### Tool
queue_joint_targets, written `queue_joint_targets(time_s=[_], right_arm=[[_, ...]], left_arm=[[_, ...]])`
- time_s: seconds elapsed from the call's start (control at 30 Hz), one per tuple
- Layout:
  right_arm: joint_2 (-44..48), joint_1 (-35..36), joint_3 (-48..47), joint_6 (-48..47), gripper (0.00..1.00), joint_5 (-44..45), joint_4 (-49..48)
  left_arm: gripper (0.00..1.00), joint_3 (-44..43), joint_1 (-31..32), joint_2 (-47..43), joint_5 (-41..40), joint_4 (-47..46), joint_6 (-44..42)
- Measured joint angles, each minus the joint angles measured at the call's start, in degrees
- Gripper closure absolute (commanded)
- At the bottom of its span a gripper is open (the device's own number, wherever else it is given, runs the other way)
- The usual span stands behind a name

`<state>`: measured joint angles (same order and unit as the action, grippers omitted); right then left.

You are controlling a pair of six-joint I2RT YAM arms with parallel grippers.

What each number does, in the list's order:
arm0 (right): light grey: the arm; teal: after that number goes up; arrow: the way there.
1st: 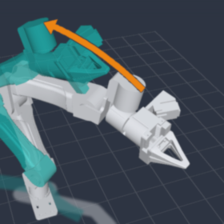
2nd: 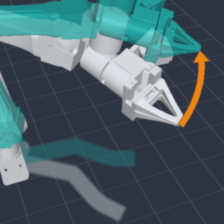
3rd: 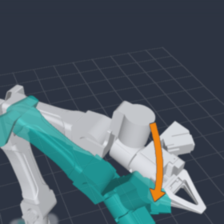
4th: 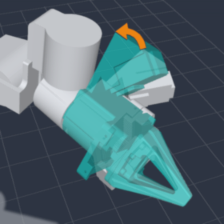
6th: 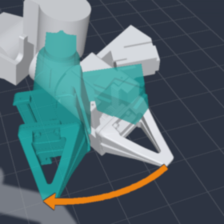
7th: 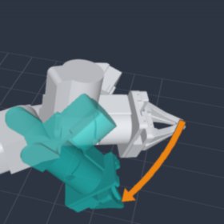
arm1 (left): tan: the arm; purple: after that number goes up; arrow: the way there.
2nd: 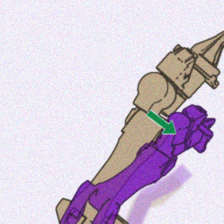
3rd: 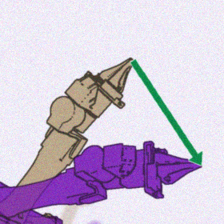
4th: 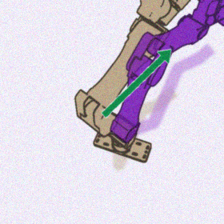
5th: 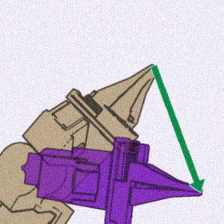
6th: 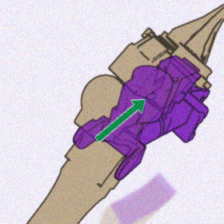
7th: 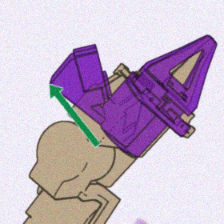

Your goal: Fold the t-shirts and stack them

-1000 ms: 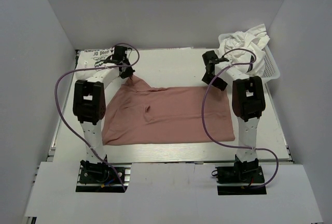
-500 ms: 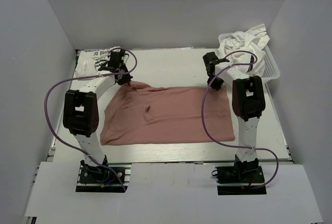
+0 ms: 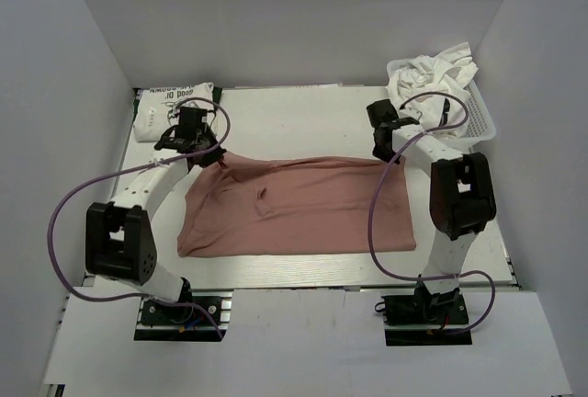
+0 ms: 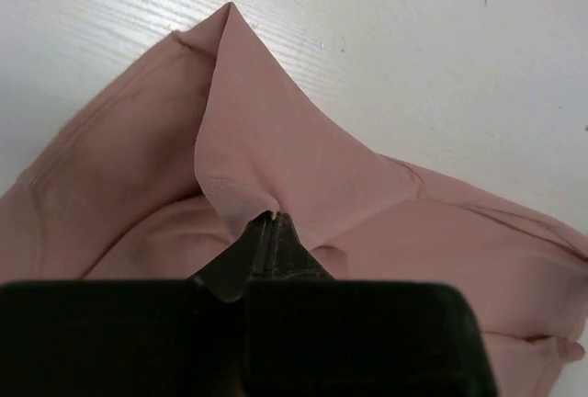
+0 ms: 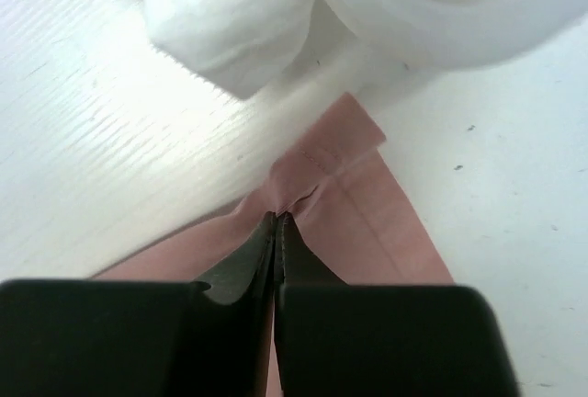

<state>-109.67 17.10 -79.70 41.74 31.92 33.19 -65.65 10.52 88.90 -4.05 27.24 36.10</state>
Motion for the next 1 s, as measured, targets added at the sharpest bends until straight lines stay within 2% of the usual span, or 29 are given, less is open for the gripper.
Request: queue_joint_targets(time_s=[0.3,0.57,0.6,0.63,0.7,0.77,0.8,0.83,1.0], right_arm=[[10.95,0.96,7.06,-5.03,1.00,0.13,-4.87],[18.84,0.98,15.67,-6.45,1.00,-1.86,-7.76],[19.54,0.98,16.72,-6.51,1.00,-1.95,-7.98],[20.20,0.98,17.90,-6.58,1.00,-2.10,-8.48],[21.40,0.98,20.63,-6.58,1.00,-2.25,-9.07],[22.10,0.98,23.19,-6.27,1.00,-2.29,-9.35],[22.21,0.98,24.30,-6.01,0.93,-2.29,-9.33],[22.21,0.98,25.22,-5.64,0.88,-2.27,-9.29],[21.92,0.96,27.15,-3.56,0.57,-1.64,-7.43]], left_arm=[[1.00,6.86,0.09,-15.98,-0.57,5.25,4.17],[1.00,25.09,0.35,-34.67,5.05,9.94,9.11],[0.96,27.36,0.44,-37.22,6.01,10.67,9.60],[0.84,29.94,0.48,-40.09,6.93,11.10,9.97],[0.72,34.49,0.59,-44.87,8.59,12.70,10.69],[0.48,38.36,0.59,-47.74,10.45,14.10,11.41],[0.36,39.91,0.59,-48.41,11.80,14.58,11.96],[0.31,41.00,0.59,-48.61,12.92,15.08,12.00],[0.13,40.52,0.59,-48.15,14.43,17.62,13.07]])
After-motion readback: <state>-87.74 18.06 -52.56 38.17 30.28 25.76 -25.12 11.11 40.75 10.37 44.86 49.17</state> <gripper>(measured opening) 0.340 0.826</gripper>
